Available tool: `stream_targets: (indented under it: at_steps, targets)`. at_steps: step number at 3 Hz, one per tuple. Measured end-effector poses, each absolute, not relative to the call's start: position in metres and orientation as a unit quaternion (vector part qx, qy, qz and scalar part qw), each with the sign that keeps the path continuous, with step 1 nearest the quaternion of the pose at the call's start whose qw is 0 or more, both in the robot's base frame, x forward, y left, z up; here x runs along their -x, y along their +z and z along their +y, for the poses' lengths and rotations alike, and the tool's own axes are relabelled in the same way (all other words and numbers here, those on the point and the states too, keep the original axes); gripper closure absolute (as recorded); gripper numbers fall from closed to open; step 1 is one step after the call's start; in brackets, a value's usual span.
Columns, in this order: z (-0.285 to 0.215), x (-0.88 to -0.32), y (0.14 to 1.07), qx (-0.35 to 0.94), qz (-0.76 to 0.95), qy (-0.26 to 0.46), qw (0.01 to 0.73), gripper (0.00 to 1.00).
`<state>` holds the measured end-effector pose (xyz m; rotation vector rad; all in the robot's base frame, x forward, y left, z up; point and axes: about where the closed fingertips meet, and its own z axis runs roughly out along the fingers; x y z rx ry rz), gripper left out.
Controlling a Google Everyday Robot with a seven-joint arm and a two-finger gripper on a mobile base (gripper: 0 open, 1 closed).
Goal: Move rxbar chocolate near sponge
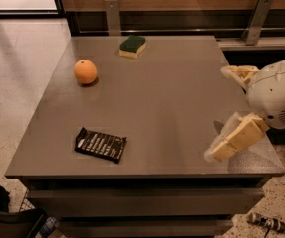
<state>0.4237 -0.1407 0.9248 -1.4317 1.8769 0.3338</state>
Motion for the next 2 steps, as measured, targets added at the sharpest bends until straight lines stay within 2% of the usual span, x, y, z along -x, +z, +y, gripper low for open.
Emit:
stream_targets:
  at_steps: [1, 2]
  targets:
    - [-0.084, -0.419, 0.906, 0.542, 0.696, 0.228, 0.413, 0.0]
    - [-0.045, -0.415, 0.894, 0.52, 0.675, 0.282, 0.44, 0.0]
